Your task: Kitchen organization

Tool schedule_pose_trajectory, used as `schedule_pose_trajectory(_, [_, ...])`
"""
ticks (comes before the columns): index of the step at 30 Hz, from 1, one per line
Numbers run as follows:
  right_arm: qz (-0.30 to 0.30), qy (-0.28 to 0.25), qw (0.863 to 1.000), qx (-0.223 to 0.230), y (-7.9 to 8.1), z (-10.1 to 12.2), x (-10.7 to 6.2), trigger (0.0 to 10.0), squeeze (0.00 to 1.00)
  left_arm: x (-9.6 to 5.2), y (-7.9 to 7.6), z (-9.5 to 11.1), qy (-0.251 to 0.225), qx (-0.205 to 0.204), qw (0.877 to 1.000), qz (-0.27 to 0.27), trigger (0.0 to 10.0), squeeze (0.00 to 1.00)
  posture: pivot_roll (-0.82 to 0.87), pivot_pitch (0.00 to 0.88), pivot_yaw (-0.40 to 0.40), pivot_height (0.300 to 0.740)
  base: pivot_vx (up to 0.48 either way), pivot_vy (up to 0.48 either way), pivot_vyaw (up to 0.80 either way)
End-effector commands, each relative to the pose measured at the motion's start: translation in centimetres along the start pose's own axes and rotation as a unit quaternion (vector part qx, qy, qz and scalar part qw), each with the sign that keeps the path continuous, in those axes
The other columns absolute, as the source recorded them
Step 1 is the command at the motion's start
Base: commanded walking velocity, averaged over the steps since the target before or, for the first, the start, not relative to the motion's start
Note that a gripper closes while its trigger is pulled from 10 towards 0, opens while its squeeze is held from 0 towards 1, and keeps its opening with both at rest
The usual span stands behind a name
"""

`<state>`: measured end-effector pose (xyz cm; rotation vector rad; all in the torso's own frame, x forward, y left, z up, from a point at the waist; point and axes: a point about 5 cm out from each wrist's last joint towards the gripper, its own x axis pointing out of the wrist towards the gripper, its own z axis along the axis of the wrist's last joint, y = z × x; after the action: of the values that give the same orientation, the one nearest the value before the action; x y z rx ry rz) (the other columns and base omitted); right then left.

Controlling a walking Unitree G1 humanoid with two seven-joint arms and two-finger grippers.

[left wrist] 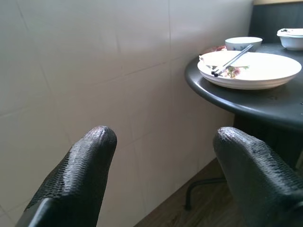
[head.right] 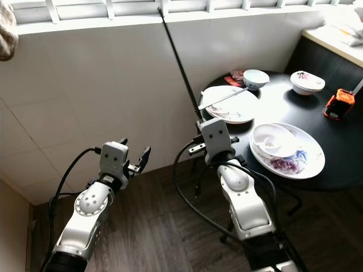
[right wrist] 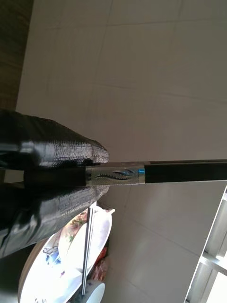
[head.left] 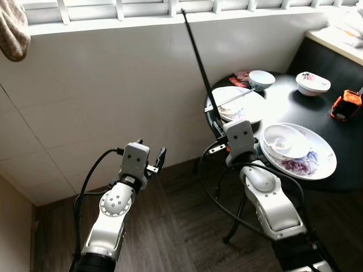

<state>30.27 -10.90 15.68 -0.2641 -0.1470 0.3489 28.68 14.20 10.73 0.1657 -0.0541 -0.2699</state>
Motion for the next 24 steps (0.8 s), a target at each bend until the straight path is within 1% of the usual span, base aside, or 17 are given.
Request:
schedule_pose_trajectory(1, [0.003,0.002,1.0,-0.009,-0.1,0.1,-0.5,0.0,0.0,0.0,0.2,0.5,-0.013,0.001,1.0,0.008,10.0,0.0,-0.06,0.0,-0.073,0.74,0.0,0.0,0.8])
schedule_pose_trajectory(4, [0.011,0.006,1.0,-0.012,0.2,0.0,-0.8,0.0,0.0,0.0,0.4,0.7,-0.016,0.0,1.0,0.016,10.0,0.0,-0.06,0.0,-0.074,0.74,0.0,0.0,0.8])
schedule_pose_trajectory(10, [0.016,0.01,1.0,-0.019,0.3,-0.1,-1.0,0.0,0.0,0.1,0.7,1.0,-0.025,0.002,0.999,0.027,10.0,0.0,-0.06,0.0,-0.074,0.74,0.0,0.0,0.8])
schedule_pose_trajectory(13, [0.018,0.011,1.0,-0.022,0.3,-0.1,-1.0,0.0,0.0,0.3,1.2,1.6,-0.039,0.005,0.998,0.046,10.0,0.0,-0.06,0.0,-0.076,0.74,0.0,0.0,0.8])
schedule_pose_trajectory(16, [0.016,0.014,1.0,-0.013,0.2,-0.2,-1.1,0.0,0.0,0.3,1.8,2.1,-0.047,0.01,0.997,0.058,10.0,0.0,-0.05,0.0,-0.078,0.74,0.0,0.0,0.8])
schedule_pose_trajectory(21, [0.009,0.019,1.0,-0.008,-0.1,-0.3,-1.2,0.0,0.0,-0.3,2.4,2.4,-0.051,0.014,0.997,0.064,10.0,0.0,-0.05,0.0,-0.075,0.74,0.0,0.0,0.8])
schedule_pose_trajectory(24, [0.003,0.021,1.0,-0.003,-0.2,-0.4,-1.2,0.0,0.0,-0.7,2.5,2.0,-0.044,0.017,0.997,0.066,10.0,0.0,-0.05,0.0,-0.074,0.74,0.0,0.0,0.8])
